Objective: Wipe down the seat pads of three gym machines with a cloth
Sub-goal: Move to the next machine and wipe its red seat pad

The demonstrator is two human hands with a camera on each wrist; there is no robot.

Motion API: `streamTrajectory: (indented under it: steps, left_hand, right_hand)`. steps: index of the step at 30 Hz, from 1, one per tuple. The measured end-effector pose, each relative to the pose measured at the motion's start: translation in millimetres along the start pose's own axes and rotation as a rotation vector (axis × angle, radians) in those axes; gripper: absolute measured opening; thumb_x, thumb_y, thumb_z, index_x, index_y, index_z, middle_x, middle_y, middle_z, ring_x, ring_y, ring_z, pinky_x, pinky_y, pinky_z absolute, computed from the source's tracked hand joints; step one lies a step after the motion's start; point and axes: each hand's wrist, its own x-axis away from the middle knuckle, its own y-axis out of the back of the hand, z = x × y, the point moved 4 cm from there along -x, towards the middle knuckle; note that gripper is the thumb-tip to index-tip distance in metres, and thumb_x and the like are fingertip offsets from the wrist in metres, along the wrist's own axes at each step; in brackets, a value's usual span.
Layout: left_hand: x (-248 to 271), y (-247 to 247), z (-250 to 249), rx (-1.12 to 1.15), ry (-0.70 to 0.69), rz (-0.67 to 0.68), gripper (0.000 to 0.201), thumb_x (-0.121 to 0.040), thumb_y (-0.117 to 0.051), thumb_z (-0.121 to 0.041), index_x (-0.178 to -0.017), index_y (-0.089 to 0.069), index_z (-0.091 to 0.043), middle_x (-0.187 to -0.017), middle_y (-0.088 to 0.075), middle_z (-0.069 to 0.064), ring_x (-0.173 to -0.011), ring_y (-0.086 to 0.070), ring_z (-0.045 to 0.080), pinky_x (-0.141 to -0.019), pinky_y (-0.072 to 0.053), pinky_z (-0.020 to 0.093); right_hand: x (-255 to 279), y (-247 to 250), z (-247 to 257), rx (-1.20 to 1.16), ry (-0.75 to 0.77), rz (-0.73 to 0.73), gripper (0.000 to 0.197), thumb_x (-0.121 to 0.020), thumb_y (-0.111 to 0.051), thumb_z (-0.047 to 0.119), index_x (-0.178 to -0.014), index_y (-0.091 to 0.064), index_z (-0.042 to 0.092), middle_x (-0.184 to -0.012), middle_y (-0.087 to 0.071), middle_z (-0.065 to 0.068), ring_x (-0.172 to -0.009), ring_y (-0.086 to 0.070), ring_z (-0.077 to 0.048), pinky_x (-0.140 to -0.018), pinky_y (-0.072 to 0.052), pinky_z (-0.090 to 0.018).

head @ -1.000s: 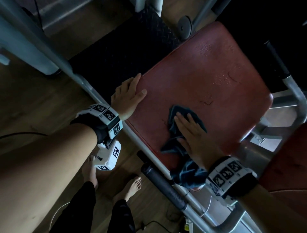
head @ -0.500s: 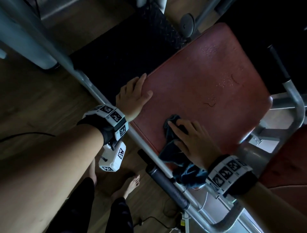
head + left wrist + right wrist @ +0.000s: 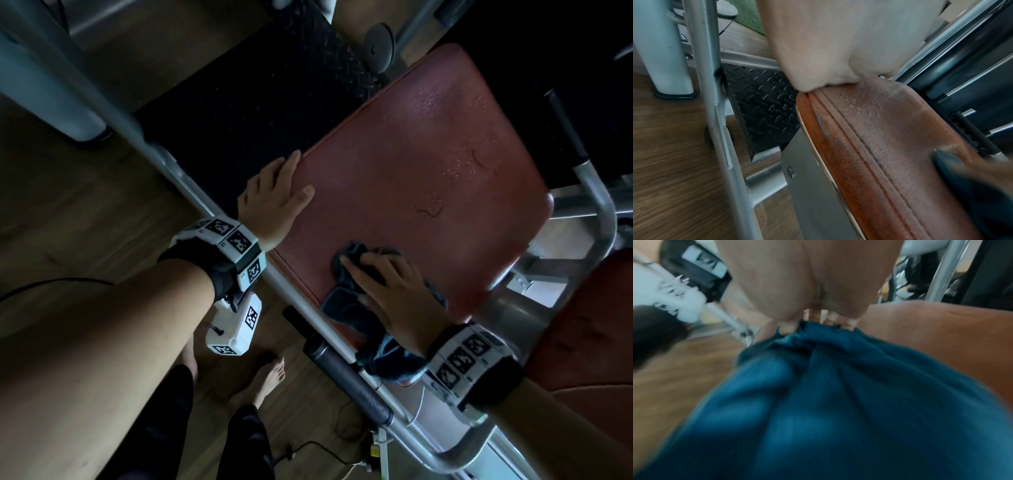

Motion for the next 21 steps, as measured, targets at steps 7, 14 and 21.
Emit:
streamTrajectory:
  steps: [7,14,21]
  left_hand:
    - [1,5,1,0.098,-0.005,0.075,0.056,-0.099,-0.023,-0.055,-0.151,-0.004,-0.043,-0.160,-0.008,-0.011,-0.146,-0.005,0.018,-0.115,-0.006,0.048]
    - [3,17,17,0.750,-0.045,0.183,0.059,-0.099,-0.036,-0.046,-0.149,-0.030,-0.015,-0.151,-0.039,0.003,-0.137,-0.038,0.013,-0.117,-0.029,0.042]
    - [4,39,40,0.746,0.056,-0.076,0.032,-0.103,-0.038,-0.020,-0.106,-0.069,-0.013,-0.105,-0.070,0.006,-0.093,-0.066,0.009,-0.077,-0.048,0.020]
  right_hand:
    - [67,-33,-17,0.120,0.154,0.245,0.070,-0.093,-0.034,0.062,-0.153,-0.013,0.033,-0.162,-0.006,-0.005,-0.148,-0.006,-0.031,-0.113,-0.015,-0.053]
    - [26,-29,-12,0.210,0.293,0.281,0.093,-0.077,-0.054,0.072,-0.152,-0.013,0.037,-0.162,-0.005,-0.007,-0.147,-0.008,-0.033,-0.113,-0.014,-0.057]
    - [-49,-11,19,0.210,0.417,0.206,0.081,-0.084,-0.046,0.071,-0.152,-0.017,0.038,-0.162,-0.004,-0.002,-0.149,0.000,-0.030,-0.116,-0.012,-0.058]
